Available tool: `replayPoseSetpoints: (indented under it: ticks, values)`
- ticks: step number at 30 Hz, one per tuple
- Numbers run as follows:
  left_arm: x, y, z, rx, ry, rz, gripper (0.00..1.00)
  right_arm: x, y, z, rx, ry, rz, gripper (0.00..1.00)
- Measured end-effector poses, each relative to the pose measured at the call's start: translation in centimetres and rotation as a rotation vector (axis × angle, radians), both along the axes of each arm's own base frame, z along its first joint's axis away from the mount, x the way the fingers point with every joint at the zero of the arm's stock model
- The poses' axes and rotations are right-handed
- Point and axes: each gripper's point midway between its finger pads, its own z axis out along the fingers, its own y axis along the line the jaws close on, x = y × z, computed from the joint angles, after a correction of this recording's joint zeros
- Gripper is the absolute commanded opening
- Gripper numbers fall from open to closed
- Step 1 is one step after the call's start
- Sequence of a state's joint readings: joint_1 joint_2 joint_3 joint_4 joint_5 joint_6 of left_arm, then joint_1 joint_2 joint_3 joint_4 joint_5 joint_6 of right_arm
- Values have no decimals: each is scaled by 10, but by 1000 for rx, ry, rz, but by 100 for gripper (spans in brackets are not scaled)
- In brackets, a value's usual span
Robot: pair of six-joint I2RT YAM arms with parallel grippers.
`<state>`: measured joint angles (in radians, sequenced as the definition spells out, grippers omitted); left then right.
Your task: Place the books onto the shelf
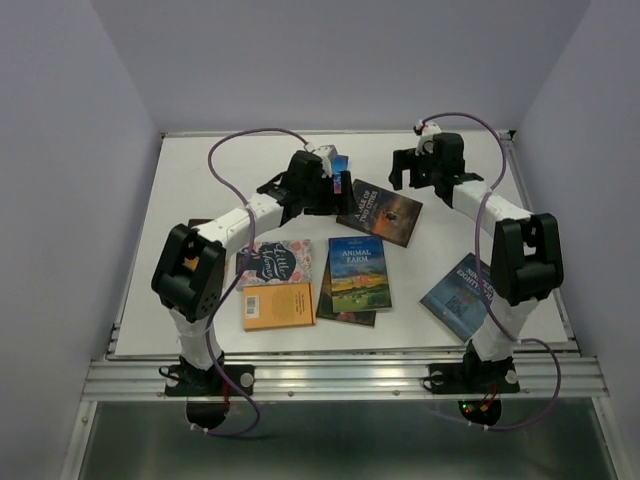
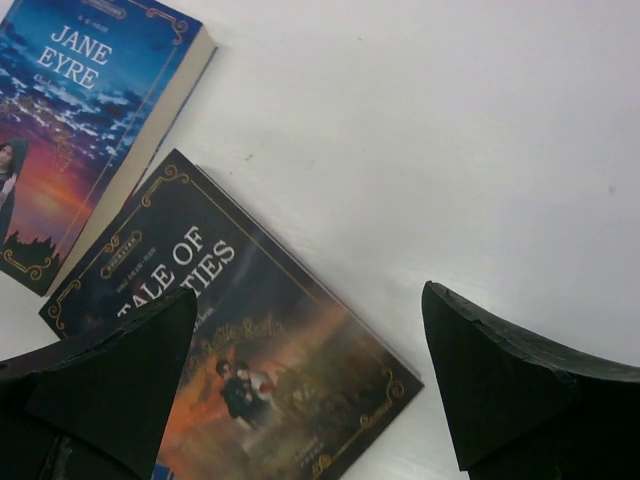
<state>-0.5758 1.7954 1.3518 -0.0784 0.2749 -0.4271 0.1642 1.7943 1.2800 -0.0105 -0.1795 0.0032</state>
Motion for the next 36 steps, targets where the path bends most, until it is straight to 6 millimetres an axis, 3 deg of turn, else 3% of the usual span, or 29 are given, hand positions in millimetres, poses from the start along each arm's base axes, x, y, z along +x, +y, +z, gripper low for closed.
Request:
replayPoseSetpoints:
  ticks: [3,6,10,13,18,22,29,33,36]
  values:
    - [1,-7,-12,-4,36,2,99,18,12,-13,-8,11,76,100]
    - [2,-18,-36,5,92,-4,99,30,16,-39,-13,63,88,100]
    - [-2,-31,-78,41,184,-15,99,27,17,-77,-10,160,80,100]
    - [-4,-38,-97,64,225,-18,99,20,18,-90,13,216,64,100]
    - [12,-55,-89,52,203,-13,99,17,17,-93,53,250,10,100]
    - [25,-66,-97,53,219,-7,99,5,13,-102,71,285,-30,97]
    - [62,-87,-93,39,176,15,99,-35,-7,-102,106,362,-161,83]
    - [80,-99,-92,26,152,21,99,-58,-9,-99,172,415,-220,77]
    - [83,-103,-92,11,151,14,99,-76,-6,-103,235,470,-263,68]
